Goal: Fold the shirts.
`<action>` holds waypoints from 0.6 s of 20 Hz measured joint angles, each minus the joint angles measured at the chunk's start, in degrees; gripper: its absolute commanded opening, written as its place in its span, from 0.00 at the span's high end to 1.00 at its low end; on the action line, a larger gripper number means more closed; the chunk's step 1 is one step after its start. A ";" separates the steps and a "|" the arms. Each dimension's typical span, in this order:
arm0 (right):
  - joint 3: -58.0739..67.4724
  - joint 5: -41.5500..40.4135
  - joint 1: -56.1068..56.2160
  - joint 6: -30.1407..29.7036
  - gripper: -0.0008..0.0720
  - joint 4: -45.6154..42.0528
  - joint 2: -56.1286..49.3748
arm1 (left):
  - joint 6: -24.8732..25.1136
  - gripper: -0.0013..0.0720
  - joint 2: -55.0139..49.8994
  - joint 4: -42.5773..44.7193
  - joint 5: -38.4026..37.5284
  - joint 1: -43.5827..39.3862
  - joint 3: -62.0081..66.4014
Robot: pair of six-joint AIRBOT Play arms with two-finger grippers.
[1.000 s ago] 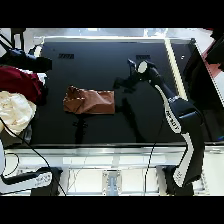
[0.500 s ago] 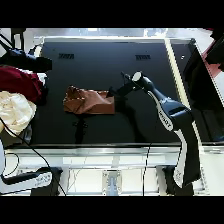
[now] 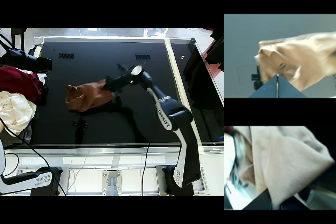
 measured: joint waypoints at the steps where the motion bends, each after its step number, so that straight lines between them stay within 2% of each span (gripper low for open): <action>1: 0.85 0.33 -2.71 0.83 0.96 -2.36 1.66 | 0.00 0.95 0.00 0.00 -0.02 0.00 0.00; 5: 1.11 5.70 -15.06 4.02 0.96 -14.84 8.63 | 0.00 0.95 0.00 0.00 -0.09 0.00 0.00; 12: -0.94 27.89 -35.50 5.57 0.96 -35.17 13.62 | -0.04 0.95 0.00 -1.29 -0.07 0.00 0.00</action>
